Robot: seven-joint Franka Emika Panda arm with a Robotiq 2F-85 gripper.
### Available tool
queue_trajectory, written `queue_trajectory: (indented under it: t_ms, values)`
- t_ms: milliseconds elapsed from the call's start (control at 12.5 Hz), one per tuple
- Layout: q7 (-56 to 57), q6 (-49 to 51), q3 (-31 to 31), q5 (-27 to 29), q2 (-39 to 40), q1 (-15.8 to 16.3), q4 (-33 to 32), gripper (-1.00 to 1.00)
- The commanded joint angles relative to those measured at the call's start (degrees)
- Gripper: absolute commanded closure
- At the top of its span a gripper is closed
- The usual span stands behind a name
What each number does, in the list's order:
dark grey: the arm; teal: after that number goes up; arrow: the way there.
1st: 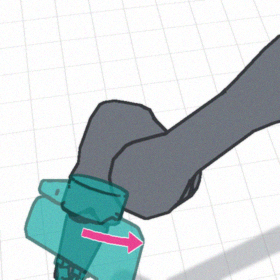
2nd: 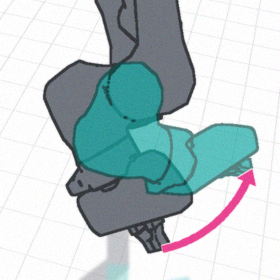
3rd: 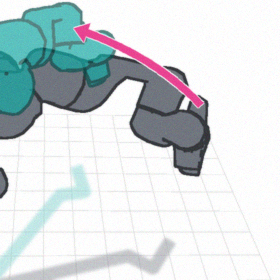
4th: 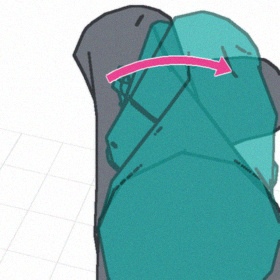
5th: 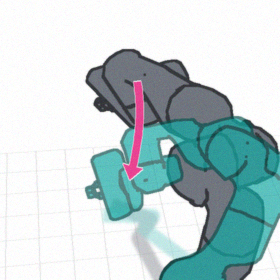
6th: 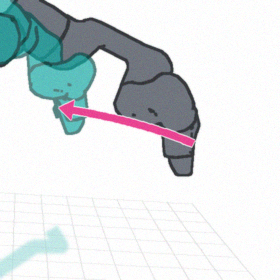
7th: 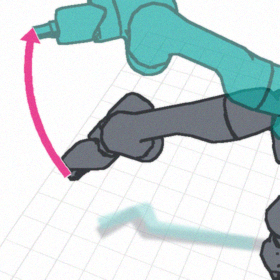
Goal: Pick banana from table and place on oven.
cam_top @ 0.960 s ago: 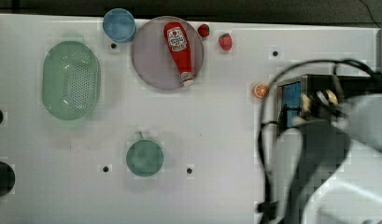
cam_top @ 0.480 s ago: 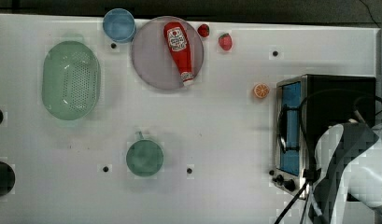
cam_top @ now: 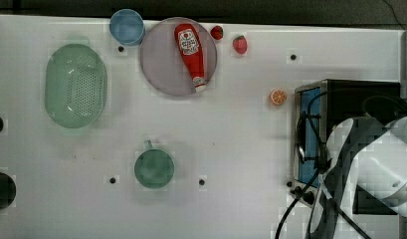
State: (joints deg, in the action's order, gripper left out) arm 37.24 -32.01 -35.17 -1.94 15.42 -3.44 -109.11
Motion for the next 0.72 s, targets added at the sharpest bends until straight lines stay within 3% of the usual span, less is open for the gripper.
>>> queue_trajectory:
  t_ms: [80,240,480,720]
  values:
    - [3.1,-0.4,0.2,-1.0,-3.2,-0.2,2.5,-0.99]
    - [6.6,2.7,0.5,-1.9,-6.1,0.1,6.1,-1.00]
    - [7.4,18.4,4.2,-1.9,-11.6,2.0,10.7,-1.00]
    - [-10.7,25.6,11.8,-2.0,-16.7,4.2,11.1,-1.00]
